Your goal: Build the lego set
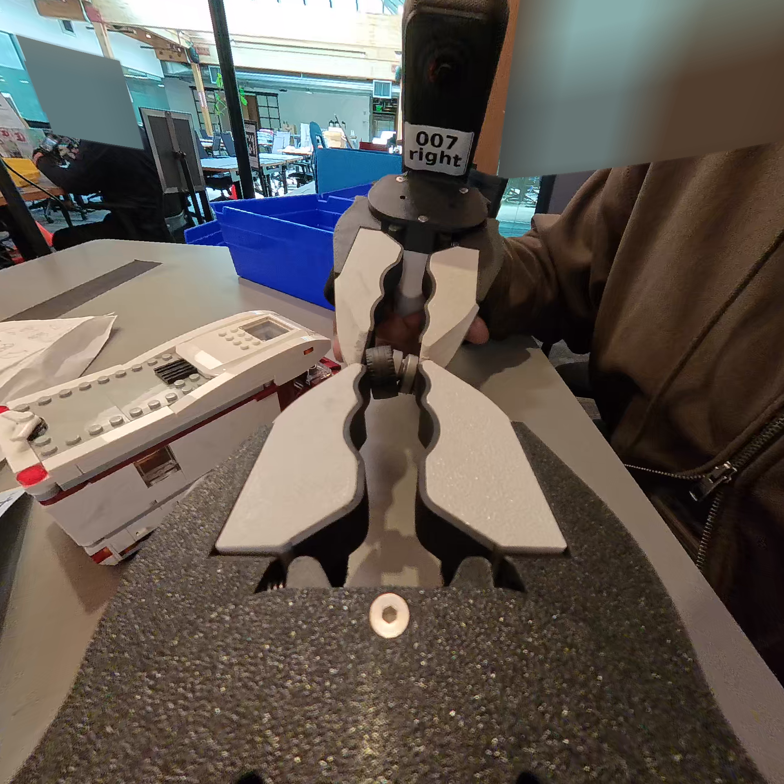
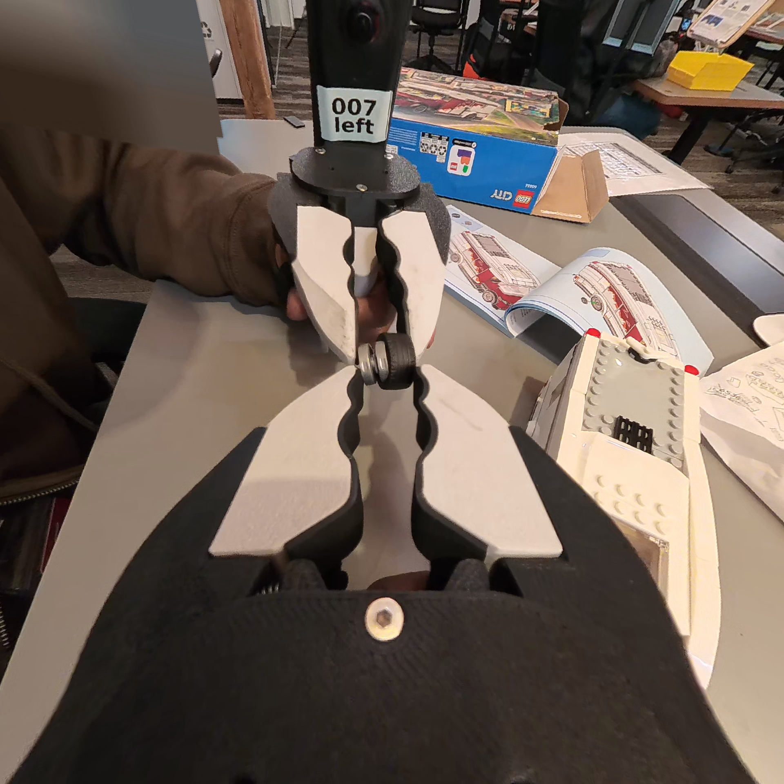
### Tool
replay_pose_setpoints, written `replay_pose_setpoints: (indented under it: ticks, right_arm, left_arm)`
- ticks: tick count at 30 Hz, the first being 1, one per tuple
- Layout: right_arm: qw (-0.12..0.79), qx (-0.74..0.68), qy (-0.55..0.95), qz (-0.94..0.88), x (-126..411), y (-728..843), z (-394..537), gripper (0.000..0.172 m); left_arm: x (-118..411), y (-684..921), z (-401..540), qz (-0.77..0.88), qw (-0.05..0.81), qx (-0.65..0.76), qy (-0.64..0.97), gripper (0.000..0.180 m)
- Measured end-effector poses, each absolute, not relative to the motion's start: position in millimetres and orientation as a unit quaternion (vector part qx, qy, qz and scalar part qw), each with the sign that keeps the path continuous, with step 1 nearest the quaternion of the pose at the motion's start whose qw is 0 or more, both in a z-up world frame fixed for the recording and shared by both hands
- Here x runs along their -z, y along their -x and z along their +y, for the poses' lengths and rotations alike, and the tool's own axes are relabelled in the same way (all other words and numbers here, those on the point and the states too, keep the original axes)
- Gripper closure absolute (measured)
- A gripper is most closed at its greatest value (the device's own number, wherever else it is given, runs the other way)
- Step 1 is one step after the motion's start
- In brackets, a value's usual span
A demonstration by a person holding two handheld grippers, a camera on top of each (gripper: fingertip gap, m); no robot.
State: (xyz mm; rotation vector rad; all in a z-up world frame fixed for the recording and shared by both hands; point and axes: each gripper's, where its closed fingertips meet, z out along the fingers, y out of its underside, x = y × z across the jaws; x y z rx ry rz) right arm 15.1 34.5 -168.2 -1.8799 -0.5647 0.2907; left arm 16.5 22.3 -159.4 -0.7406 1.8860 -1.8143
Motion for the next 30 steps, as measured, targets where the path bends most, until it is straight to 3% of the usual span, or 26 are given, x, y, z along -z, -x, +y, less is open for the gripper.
replay_pose_setpoints:
  ticks: [30]
  right_arm:
    - [0.562, -0.284, 0.758, -0.168, 154.5, -10.4, 32.0, 0.149]
  left_arm:
    - [159.9, -12.2, 20.4, 0.665, 0.130, 0.678, 0.283, 0.161]
